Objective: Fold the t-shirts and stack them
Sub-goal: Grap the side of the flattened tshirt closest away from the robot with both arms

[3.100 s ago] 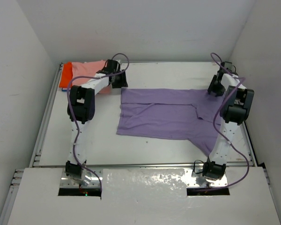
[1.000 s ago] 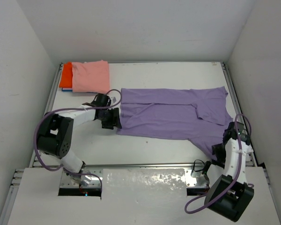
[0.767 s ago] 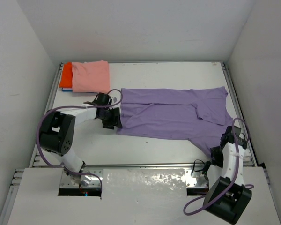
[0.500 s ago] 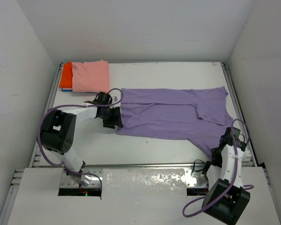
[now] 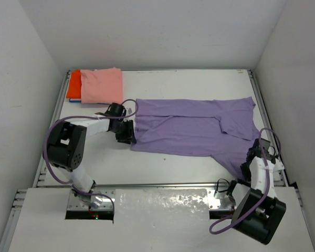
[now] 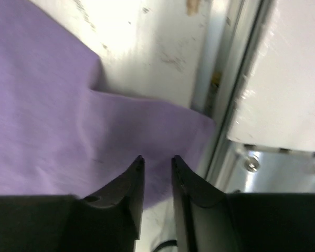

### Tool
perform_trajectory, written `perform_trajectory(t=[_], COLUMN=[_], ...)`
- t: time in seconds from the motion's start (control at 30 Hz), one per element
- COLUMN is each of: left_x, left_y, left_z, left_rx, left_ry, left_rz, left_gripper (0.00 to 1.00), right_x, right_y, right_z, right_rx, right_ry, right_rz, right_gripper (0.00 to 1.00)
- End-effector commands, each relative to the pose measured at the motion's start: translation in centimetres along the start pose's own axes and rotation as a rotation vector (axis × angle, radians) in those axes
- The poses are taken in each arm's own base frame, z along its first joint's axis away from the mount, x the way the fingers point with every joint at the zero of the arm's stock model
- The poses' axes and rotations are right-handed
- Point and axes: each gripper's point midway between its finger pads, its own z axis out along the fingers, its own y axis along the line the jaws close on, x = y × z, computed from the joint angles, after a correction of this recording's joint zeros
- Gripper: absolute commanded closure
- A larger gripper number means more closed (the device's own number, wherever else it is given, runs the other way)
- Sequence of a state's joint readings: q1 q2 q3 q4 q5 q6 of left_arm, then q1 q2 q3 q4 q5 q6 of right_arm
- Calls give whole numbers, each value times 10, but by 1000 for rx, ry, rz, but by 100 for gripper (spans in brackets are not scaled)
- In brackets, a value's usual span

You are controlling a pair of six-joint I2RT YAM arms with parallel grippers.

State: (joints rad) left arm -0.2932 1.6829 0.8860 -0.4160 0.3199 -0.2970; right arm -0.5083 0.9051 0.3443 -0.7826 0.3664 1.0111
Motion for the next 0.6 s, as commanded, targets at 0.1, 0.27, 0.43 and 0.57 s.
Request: perform_trajectory(t=[0.1, 0.27, 0.43, 0.57], left_x=[4, 8, 12, 7], left_y=[3, 5, 7, 3], left_z=[4, 4, 7, 3], left_rx=[-24, -30, -32, -26], left_ry=[27, 39, 51, 40], left_rz=[11, 4, -4, -5], left_gripper=[66, 64, 63, 63], right_x=[-11, -17, -6, 5], right_y=[16, 16, 11, 7], right_z=[5, 6, 14, 23], right_rx=[-61, -81, -48, -45], right_ry=[-44, -92, -51, -33], right_rz=[-2, -15, -16, 8], right_gripper=[56, 53, 55, 58])
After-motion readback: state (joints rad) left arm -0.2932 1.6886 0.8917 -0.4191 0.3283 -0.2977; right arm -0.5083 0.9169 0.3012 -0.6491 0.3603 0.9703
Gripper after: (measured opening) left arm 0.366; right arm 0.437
